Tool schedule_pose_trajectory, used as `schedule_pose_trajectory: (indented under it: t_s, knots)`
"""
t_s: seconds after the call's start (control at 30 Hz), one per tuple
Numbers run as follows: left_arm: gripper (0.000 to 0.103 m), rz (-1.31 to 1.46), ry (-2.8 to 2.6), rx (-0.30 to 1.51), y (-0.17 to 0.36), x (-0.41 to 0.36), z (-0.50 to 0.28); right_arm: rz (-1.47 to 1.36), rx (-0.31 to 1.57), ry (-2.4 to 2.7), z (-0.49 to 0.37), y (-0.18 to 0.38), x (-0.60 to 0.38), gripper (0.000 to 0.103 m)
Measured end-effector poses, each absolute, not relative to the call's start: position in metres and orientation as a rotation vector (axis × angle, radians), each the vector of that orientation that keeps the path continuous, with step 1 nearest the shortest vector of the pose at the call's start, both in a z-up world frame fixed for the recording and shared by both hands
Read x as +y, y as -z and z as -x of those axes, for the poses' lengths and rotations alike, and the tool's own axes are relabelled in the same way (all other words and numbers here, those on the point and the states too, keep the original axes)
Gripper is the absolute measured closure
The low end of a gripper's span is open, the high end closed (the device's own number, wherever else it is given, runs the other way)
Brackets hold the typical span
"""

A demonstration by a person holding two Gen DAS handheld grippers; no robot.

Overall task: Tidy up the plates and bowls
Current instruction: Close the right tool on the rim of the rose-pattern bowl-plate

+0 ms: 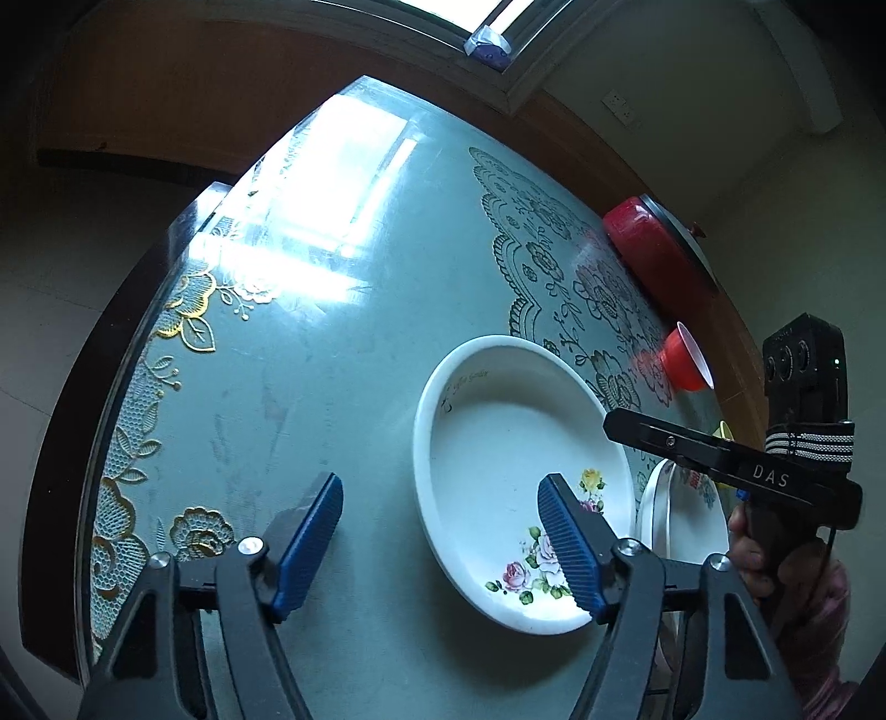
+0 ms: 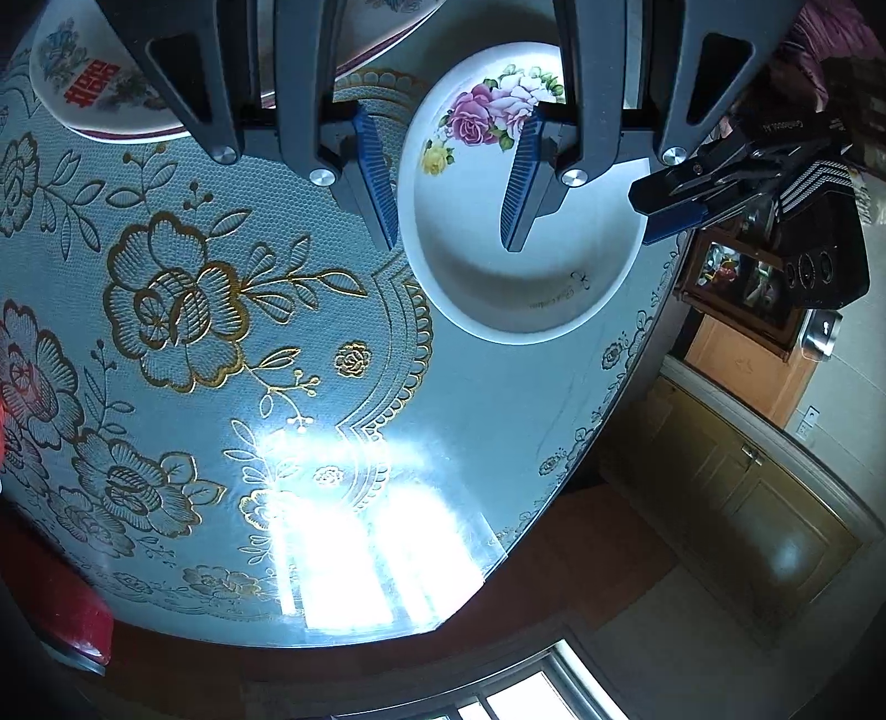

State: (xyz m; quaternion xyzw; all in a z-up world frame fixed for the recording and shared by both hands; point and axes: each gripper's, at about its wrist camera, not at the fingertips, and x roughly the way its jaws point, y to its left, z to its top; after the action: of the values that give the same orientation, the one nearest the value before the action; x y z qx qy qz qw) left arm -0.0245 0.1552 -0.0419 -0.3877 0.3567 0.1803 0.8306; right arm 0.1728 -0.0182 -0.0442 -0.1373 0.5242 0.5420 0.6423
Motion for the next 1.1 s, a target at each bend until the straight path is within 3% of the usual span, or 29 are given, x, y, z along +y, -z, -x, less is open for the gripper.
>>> schedule_pose_trajectory:
  t_s: [0.13, 0.23, 0.27, 0.4, 0.57, 1.1]
  knots:
    - [0.052, 0.785, -0.366, 0.781, 0.043, 0.151, 0.020, 0.408, 1.210, -1.224, -0.165, 0.056, -0.003, 0.064]
    - [0.074, 0.765, -0.357, 0.797, 0.046, 0.147, 0.017, 0.475, 1.207, -1.232, -0.160, 0.062, 0.006, 0.074]
    - [0.077, 0.752, -0.358, 0.797, 0.047, 0.145, 0.016, 0.507, 1.198, -1.226, -0.157, 0.064, 0.008, 0.077]
    - [0.077, 0.671, -0.411, 0.798, 0.046, 0.135, 0.014, 0.553, 1.139, -1.225, -0.154, 0.063, 0.010, 0.083]
    - [0.086, 0.670, -0.455, 0.799, 0.048, 0.135, 0.015, 0.520, 1.153, -1.232, -0.161, 0.064, 0.012, 0.086]
    - [0.086, 0.683, -0.460, 0.742, 0.032, 0.131, 0.027, 0.304, 1.205, -1.242, -0.169, 0.044, -0.030, 0.087]
